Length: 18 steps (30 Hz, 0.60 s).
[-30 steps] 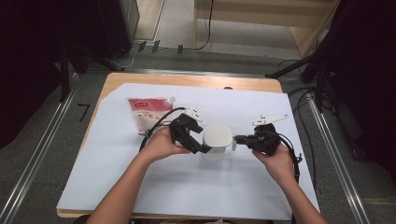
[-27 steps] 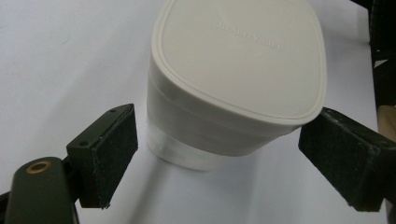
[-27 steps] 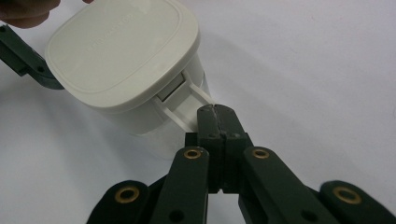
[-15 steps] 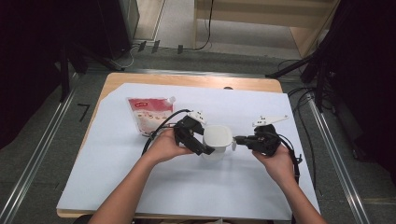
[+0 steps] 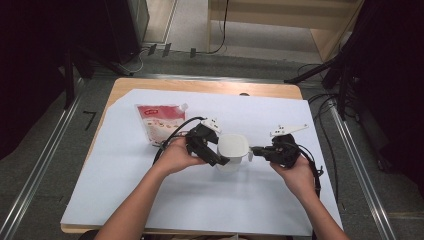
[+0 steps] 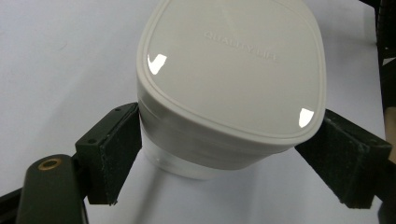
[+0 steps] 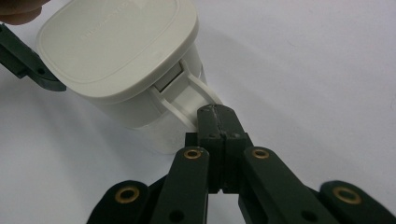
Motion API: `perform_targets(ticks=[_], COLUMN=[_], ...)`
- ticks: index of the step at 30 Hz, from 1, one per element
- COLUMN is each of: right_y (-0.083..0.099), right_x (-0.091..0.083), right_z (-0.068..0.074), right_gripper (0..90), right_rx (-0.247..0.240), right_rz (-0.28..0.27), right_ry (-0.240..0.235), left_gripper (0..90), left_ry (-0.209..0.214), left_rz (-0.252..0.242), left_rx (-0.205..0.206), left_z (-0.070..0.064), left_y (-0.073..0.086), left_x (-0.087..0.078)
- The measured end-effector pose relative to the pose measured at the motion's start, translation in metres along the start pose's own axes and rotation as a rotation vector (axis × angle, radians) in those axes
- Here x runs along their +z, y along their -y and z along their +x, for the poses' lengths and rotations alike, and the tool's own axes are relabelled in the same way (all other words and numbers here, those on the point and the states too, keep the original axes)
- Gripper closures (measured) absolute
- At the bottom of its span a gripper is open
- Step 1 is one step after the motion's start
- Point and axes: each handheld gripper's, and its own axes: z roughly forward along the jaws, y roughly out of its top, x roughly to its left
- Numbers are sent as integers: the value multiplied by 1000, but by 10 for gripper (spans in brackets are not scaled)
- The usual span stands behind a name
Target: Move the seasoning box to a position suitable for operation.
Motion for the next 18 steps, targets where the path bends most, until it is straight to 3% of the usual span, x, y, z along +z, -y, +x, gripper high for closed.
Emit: perform_targets(ticks=[18], right_y=[0], right_x=[0], right_z=[1], right_gripper=[900], right_rx=[0], right_rz=[0], right_ry=[4], left_gripper=[185], left_ry=[-26], left_rz=[-10], left_rx=[8], left_z=[-4], left_y=[-4], left_x=[-7])
